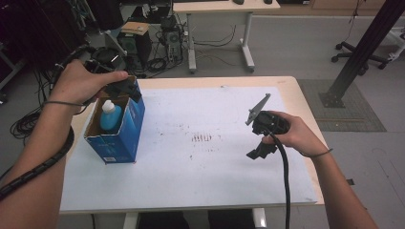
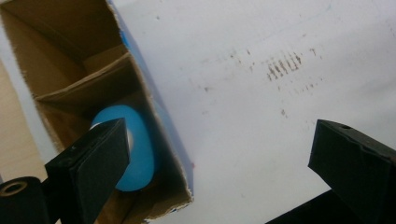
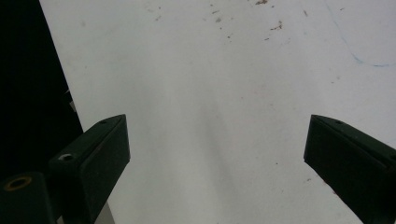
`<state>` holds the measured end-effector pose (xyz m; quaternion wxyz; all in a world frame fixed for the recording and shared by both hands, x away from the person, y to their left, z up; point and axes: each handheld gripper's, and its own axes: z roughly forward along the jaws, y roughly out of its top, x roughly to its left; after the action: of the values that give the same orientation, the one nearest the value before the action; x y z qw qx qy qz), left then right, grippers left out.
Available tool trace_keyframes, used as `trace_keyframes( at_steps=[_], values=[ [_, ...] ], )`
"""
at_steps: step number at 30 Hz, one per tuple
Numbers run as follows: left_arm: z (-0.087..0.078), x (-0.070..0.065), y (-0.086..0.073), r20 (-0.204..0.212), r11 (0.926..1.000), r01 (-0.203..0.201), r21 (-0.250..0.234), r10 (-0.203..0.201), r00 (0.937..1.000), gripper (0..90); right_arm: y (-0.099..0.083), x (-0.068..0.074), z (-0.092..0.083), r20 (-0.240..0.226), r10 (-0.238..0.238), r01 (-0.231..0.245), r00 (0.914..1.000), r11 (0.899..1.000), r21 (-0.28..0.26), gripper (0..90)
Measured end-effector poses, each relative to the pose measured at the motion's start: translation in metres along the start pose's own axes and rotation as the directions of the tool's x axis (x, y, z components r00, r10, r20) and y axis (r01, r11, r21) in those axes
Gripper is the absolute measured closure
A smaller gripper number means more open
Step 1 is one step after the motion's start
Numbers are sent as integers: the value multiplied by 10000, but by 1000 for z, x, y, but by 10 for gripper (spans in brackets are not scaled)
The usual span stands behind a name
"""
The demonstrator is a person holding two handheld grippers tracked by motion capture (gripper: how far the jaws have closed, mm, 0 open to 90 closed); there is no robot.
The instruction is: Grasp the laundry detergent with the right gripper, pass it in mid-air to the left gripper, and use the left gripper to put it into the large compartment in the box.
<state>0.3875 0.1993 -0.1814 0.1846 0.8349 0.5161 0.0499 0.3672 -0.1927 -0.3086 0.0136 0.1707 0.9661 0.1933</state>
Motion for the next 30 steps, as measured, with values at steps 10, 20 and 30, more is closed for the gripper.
trace_keyframes(
  at_steps=[10,20,30],
  values=[
    [19,-26,-3,567,9959,-897,150,887,9944,56,15,-3,0,52,-45,45,10000,10000,89,69],
    [50,-47,-13,886,9859,-1613,436,1570,9836,58,30,-6,-2,-16,11,-11,10000,9998,-182,70],
    [89,-63,-25,1050,9702,-2358,552,2292,9677,65,44,-9,-1,-17,2,-2,10000,9996,-288,67]
  ],
)
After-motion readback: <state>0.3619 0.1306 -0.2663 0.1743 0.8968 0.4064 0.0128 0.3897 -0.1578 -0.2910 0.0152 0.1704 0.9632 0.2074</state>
